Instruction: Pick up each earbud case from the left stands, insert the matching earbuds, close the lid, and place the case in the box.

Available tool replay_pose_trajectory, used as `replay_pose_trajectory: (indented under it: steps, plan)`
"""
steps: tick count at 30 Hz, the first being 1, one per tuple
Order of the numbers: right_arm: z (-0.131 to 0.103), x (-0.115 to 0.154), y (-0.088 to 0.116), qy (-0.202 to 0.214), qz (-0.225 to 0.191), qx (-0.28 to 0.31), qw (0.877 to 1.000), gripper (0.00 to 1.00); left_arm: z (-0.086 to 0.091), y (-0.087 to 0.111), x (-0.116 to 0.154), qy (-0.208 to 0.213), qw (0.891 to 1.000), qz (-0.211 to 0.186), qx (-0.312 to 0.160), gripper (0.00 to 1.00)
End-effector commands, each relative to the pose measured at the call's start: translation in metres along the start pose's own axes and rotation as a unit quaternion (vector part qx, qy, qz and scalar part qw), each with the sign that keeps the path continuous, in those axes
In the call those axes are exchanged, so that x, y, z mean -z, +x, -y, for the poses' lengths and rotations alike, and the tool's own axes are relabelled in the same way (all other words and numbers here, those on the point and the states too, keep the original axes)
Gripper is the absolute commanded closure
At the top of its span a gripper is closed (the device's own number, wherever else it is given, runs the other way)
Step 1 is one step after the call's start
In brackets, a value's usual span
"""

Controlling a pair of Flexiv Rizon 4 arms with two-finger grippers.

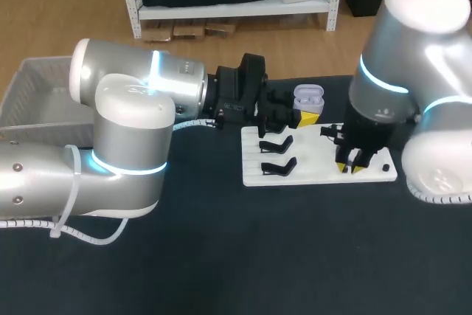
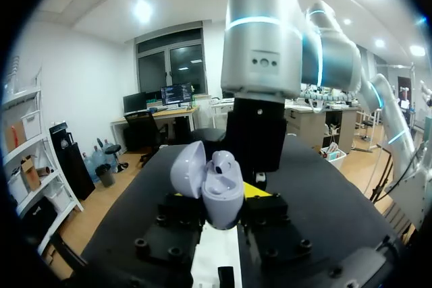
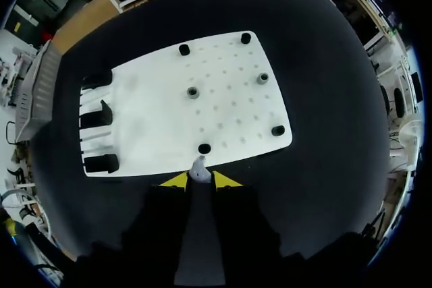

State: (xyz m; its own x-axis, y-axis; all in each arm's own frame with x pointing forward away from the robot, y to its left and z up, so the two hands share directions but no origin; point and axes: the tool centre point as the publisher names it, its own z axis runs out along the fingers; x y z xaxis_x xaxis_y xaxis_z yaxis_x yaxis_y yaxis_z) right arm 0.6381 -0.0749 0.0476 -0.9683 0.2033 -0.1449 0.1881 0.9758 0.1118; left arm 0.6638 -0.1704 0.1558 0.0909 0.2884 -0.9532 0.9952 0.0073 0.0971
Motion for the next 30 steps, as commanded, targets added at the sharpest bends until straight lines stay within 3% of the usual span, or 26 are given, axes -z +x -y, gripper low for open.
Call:
replay_pose_trajectory:
  steps: [1, 6, 13, 22, 30]
  plan:
    - [0.006, 0.031, 0.000, -0.002, -0.017, 0.016, 1.000, 1.00, 0.002, 0.002, 0.000, -0.004, 1.000, 0.005, -0.002, 1.00]
    - [0.012, 0.070, 0.005, -0.007, -0.021, 0.070, 0.997, 1.00, 0.002, 0.002, 0.000, -0.004, 1.000, 0.005, -0.002, 1.00]
    - [0.017, 0.126, 0.018, -0.017, -0.062, 0.164, 0.984, 1.00, 0.002, 0.002, 0.000, -0.004, 1.000, 0.005, -0.002, 1.00]
    - [0.011, 0.178, 0.027, -0.021, -0.042, 0.261, 0.964, 1.00, 0.002, 0.002, 0.000, -0.004, 1.000, 0.005, -0.002, 1.00]
    - [-0.015, 0.209, 0.026, -0.046, -0.006, 0.324, 0.945, 1.00, 0.002, 0.002, 0.000, -0.004, 1.000, 0.005, -0.002, 1.00]
